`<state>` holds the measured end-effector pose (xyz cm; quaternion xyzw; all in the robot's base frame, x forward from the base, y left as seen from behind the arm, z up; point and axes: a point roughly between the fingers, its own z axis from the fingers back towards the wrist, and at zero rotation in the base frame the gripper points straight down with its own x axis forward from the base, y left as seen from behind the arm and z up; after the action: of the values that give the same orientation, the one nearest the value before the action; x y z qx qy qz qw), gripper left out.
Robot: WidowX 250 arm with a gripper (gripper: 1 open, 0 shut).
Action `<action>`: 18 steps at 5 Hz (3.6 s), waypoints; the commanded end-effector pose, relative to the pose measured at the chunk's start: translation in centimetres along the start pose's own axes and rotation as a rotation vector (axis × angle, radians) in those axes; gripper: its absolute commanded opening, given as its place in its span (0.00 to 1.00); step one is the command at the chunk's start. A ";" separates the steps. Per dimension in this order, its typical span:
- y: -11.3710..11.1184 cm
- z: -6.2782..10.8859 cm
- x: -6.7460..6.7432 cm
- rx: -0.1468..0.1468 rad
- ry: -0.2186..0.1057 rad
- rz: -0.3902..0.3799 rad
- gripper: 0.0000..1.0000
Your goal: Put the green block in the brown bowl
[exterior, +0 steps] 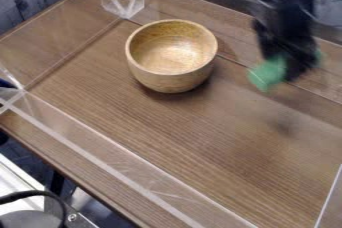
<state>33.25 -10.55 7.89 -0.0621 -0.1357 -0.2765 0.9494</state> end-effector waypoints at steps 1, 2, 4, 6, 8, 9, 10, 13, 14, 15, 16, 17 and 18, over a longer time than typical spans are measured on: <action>4.4 3.7 -1.1 0.012 -0.069 0.098 0.00; 7.9 5.2 -4.0 -0.003 -0.067 0.186 0.00; 9.5 4.0 -2.9 -0.027 -0.090 0.148 0.00; 8.5 1.6 -1.3 -0.029 -0.070 0.087 0.00; 6.7 -0.1 1.4 -0.038 -0.094 0.068 0.00; 6.8 -0.1 1.6 -0.049 -0.060 0.047 0.00; 7.6 1.1 1.1 -0.049 -0.069 0.066 0.00; 12.0 5.4 -2.3 0.019 -0.097 0.125 0.00; 15.1 7.4 -4.3 0.036 -0.053 0.197 0.00; 17.6 7.9 -5.1 0.035 -0.017 0.214 0.00; 18.3 7.2 -5.8 0.026 0.025 0.190 0.00; 18.1 6.9 -7.1 0.036 0.018 0.188 0.00; 18.4 6.6 -8.8 0.044 0.005 0.186 0.00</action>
<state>33.96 10.18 7.76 -0.0791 -0.0938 -0.1798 0.9760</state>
